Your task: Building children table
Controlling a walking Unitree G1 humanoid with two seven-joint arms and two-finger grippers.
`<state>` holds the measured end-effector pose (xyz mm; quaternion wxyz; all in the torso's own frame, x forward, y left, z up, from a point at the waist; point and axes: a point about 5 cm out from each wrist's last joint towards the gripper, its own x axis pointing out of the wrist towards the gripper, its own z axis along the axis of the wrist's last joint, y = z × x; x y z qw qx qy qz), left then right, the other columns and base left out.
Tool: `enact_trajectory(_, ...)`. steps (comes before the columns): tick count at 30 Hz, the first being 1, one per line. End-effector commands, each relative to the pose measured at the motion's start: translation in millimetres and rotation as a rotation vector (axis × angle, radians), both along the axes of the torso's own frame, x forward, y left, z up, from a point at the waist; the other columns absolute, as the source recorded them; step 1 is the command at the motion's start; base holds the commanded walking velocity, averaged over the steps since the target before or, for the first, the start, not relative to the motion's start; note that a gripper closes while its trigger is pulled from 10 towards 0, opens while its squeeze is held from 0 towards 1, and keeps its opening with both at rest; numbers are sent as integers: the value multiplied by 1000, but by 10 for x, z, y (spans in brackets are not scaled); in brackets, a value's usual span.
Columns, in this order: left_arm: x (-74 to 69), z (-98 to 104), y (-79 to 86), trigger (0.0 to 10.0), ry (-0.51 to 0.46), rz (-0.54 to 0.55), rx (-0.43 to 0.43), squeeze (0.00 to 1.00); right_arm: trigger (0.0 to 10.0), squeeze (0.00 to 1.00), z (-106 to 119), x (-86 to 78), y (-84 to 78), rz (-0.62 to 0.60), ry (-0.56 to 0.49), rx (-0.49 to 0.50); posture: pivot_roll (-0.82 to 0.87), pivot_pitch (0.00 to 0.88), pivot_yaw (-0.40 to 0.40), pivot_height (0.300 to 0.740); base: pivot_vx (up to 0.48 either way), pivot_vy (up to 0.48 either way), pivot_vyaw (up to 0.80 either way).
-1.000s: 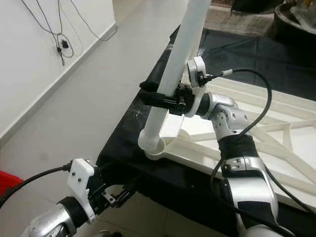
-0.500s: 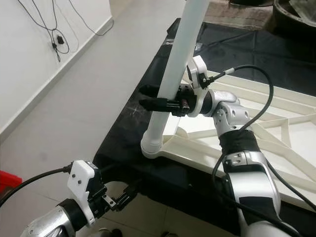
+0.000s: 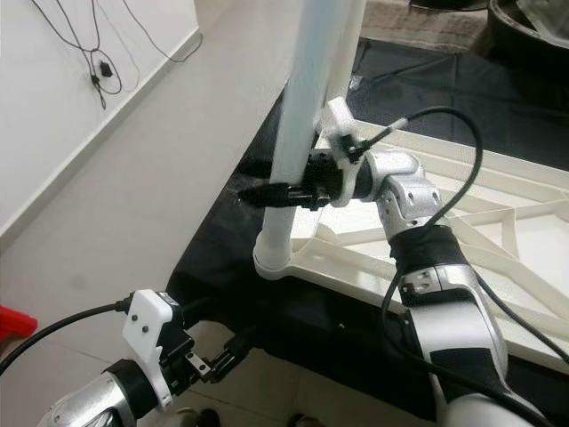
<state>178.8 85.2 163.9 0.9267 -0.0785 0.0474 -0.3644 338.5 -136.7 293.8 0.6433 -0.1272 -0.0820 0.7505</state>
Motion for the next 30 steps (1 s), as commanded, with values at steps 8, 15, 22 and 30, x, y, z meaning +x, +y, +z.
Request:
enact_trajectory(8, -8, -44, -4, 10000, 19, -8, 22, 0, 10000, 0, -361, -46, 216, 73, 70, -134, 159, 246, -23, 740, 0, 0, 0)
enact_trajectory(15, 4, -45, -4, 10000, 15, -3, 24, 0, 10000, 0, -388, 8, 208, 41, 99, -70, 163, 239, -24, 740, 0, 0, 0)
enact_trajectory(22, 11, -46, -4, 10000, 10, -5, 24, 0, 10000, 0, -440, 49, 129, -53, 127, -36, 156, 229, -23, 740, 0, 0, 0)
enact_trajectory(30, 39, -50, -1, 10000, 5, -2, 28, 0, 10000, 0, -527, 30, 161, -155, 136, -26, 152, 226, -24, 740, 0, 0, 0)
